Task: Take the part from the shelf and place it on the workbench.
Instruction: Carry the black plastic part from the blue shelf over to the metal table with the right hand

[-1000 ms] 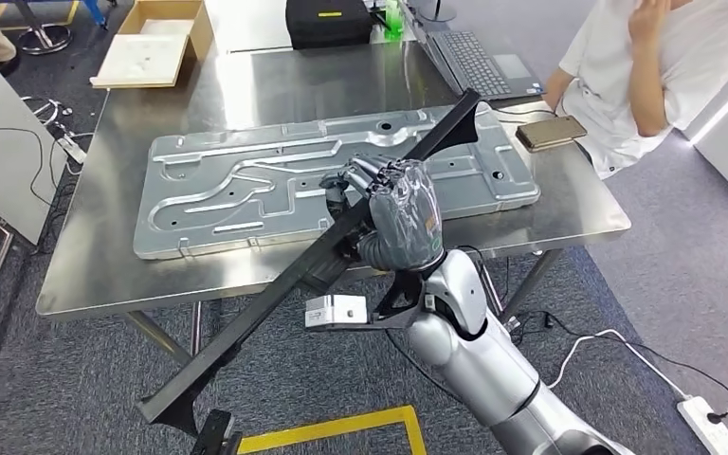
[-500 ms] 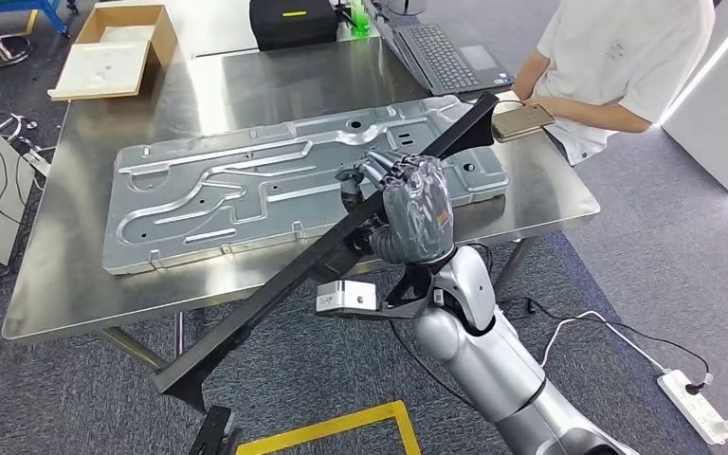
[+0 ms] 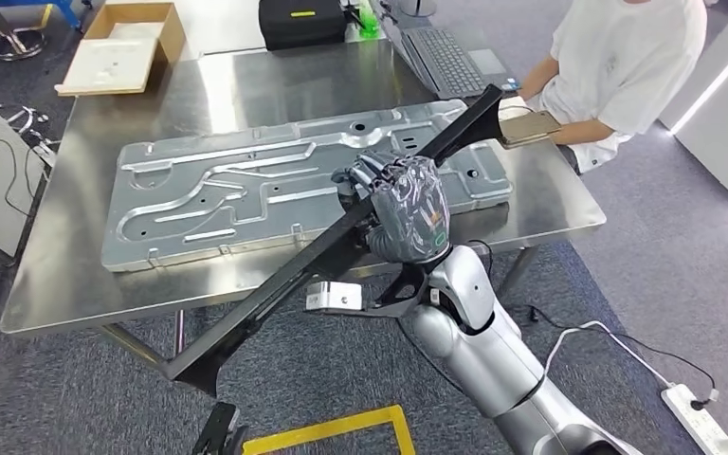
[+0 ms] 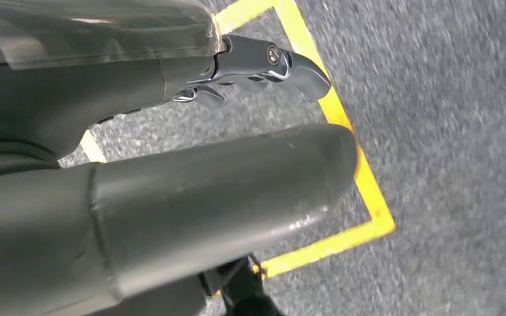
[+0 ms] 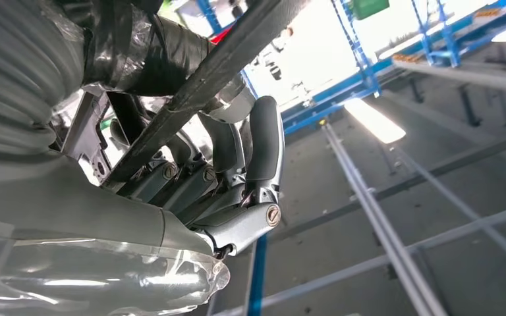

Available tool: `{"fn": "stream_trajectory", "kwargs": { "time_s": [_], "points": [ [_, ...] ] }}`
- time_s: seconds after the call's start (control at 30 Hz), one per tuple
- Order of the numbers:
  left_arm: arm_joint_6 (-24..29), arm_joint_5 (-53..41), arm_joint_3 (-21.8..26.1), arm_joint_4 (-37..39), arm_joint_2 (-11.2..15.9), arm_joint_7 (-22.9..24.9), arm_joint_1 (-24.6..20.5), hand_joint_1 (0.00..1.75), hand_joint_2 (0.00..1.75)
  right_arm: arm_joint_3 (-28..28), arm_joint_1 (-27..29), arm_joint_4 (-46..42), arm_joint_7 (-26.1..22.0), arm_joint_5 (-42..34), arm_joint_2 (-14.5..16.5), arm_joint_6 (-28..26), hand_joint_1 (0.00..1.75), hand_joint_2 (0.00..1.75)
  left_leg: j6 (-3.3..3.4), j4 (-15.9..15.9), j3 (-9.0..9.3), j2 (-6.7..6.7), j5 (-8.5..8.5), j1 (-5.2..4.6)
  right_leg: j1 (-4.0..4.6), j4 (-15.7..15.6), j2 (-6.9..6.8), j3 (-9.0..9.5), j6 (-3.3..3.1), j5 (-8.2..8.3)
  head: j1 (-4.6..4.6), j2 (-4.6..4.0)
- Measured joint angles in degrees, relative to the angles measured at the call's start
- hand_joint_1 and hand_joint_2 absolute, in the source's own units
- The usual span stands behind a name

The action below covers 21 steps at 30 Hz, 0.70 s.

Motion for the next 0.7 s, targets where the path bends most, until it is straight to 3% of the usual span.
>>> {"fn": "stream_trajectory", "kwargs": {
  "time_s": [0.03, 0.1, 0.2, 0.23, 0.27, 0.3, 0.37, 0.43, 0.53, 0.6, 0.63, 0.7],
  "points": [
    [0.01, 0.00, -0.01, 0.00, 0.01, -0.01, 0.06, 0.00, 0.00, 0.00, -0.01, 0.04, 0.01, 0.07, 0.01, -0.02, 1.75, 1.75, 0.27, -0.20, 0.02, -0.44, 0.20, 0.16, -0.03, 0.03, -0.31, 0.03, 0.23, -0.13, -0.01, 0.00],
    [0.04, 0.00, -0.01, 0.00, 0.02, -0.02, 0.12, 0.00, 0.00, 0.00, -0.10, 0.08, 0.01, 0.15, 0.01, -0.05, 1.75, 1.75, 0.81, -0.67, 0.24, -1.28, 0.57, 0.50, -0.23, 1.64, 0.37, -0.51, 0.86, -1.49, 0.01, 0.00],
    [0.04, 0.01, -0.01, 0.00, -0.02, -0.03, 0.08, 0.00, 0.00, 0.00, -0.07, 0.22, 0.01, 0.18, -0.02, -0.09, 1.75, 1.75, 1.15, -0.89, 0.34, -2.53, 0.77, 0.66, -0.91, 10.94, 1.92, -4.84, 1.73, -6.19, 0.03, 0.00],
    [0.04, 0.02, -0.01, 0.00, -0.03, -0.03, 0.13, 0.00, 0.00, 0.00, 0.03, 0.34, 0.01, 0.17, -0.06, -0.09, 1.75, 1.75, 1.16, -0.88, 0.34, -3.03, 0.77, 0.68, -1.15, 13.90, 2.00, -6.40, 1.92, -7.06, 0.03, 0.00],
    [0.04, 0.02, -0.01, 0.00, -0.04, -0.03, 0.21, 0.00, 0.00, 0.00, 0.12, 0.46, 0.01, 0.17, -0.10, -0.09, 1.75, 1.75, 1.14, -0.86, 0.34, -3.56, 0.76, 0.71, -1.37, 15.21, 2.04, -7.22, 2.06, -6.92, 0.03, 0.00],
    [0.04, 0.02, -0.01, 0.00, -0.04, -0.03, 0.26, 0.00, 0.00, 0.00, 0.16, 0.56, 0.01, 0.17, -0.14, -0.09, 1.75, 1.75, 1.09, -0.82, 0.37, -4.14, 0.74, 0.77, -1.57, 14.40, 2.12, -6.99, 2.14, -5.69, 0.03, 0.00],
    [0.03, 0.02, -0.02, 0.00, -0.05, -0.03, 0.24, 0.00, 0.00, -0.01, 0.16, 0.63, 0.01, 0.16, -0.18, -0.09, 1.75, 1.75, 0.84, -0.72, 0.49, -5.12, 0.61, 0.95, -1.92, 7.40, 2.80, -3.76, 2.11, -1.65, 0.03, 0.00],
    [0.02, 0.01, -0.04, 0.00, -0.08, -0.06, 0.17, 0.00, 0.00, -0.02, 0.11, 0.66, 0.01, -0.02, -0.19, -0.09, 1.75, 1.75, 0.21, -0.60, 0.37, -5.90, 0.58, 0.96, -1.86, 1.24, 3.67, -0.91, 1.89, 0.45, 0.02, 0.00],
    [-0.01, -0.04, -0.05, 0.00, -0.08, -0.09, 0.30, 0.00, 0.00, -0.02, 0.10, 0.67, 0.03, -0.97, -0.17, -0.03, 1.75, 1.75, -0.99, -0.93, 0.13, -6.47, 0.73, 0.99, -1.62, -0.10, 3.90, -0.50, 1.23, 0.42, 0.01, 0.00],
    [0.00, -0.04, -0.05, 0.00, -0.07, -0.08, 0.32, 0.00, 0.00, -0.02, 0.07, 0.68, 0.03, -1.58, -0.07, -0.01, 1.75, 1.75, -1.50, 0.33, -0.36, -5.46, -0.35, 1.04, -1.76, -0.61, 3.63, -0.25, 0.40, 0.71, -0.03, 0.00],
    [0.00, -0.04, -0.06, 0.00, -0.06, -0.07, 0.24, 0.00, 0.00, -0.02, 0.06, 0.68, 0.01, -1.87, -0.02, -0.03, 1.75, 1.75, -1.63, 2.47, -1.27, -4.61, -1.70, 1.04, -1.81, -0.85, 3.43, -0.11, 0.00, 0.82, -0.04, 0.00],
    [0.01, -0.04, -0.08, 0.00, -0.06, -0.07, 0.09, 0.00, 0.00, -0.02, 0.14, 0.76, -0.02, -2.34, 0.01, -0.06, 1.75, 1.75, -1.78, 9.84, -4.62, -3.12, -5.43, 1.01, -1.55, -0.94, 2.98, -0.04, -0.47, 0.80, -0.08, 0.00]
  ]
}}
